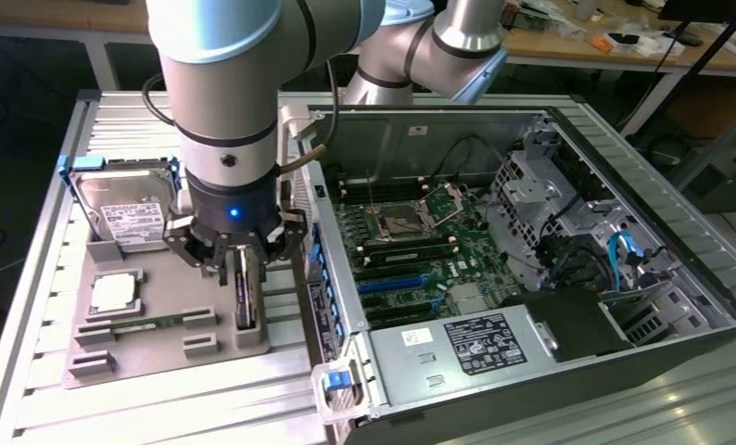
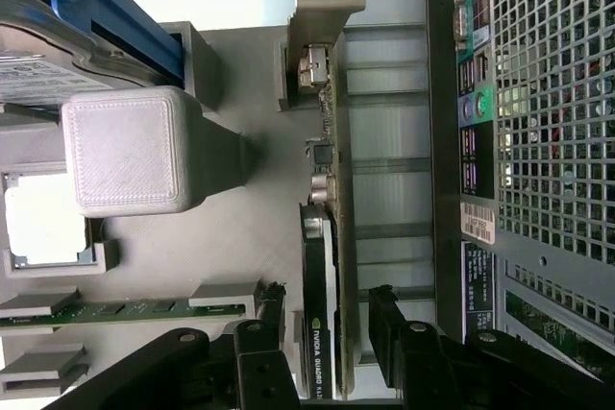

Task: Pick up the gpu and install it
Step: 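Pick up the gpu and move the gpu toward the slot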

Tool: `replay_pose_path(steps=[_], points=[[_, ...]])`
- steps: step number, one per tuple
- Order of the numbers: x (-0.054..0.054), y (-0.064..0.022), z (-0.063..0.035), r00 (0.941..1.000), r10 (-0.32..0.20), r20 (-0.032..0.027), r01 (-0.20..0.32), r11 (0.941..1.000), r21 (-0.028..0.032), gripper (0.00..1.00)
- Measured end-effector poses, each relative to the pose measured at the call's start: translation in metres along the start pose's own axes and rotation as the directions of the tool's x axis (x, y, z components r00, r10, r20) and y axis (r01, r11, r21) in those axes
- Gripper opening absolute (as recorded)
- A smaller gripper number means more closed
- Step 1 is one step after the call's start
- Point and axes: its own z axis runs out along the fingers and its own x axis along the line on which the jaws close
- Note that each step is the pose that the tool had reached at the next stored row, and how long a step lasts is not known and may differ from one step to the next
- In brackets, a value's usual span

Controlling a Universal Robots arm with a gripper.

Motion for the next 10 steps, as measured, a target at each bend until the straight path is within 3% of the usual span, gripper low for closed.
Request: replay_pose_path(steps=[4, 10], points=[[0.0001, 0.0002, 0.0006, 0.9991, -0.043, -0.0002, 0.043, 0.9991, -0.0004, 0.48], [0.0, 0.0002, 0.0008, 0.9989, -0.047, -0.0002, 0.047, 0.9989, -0.0004, 0.48]])
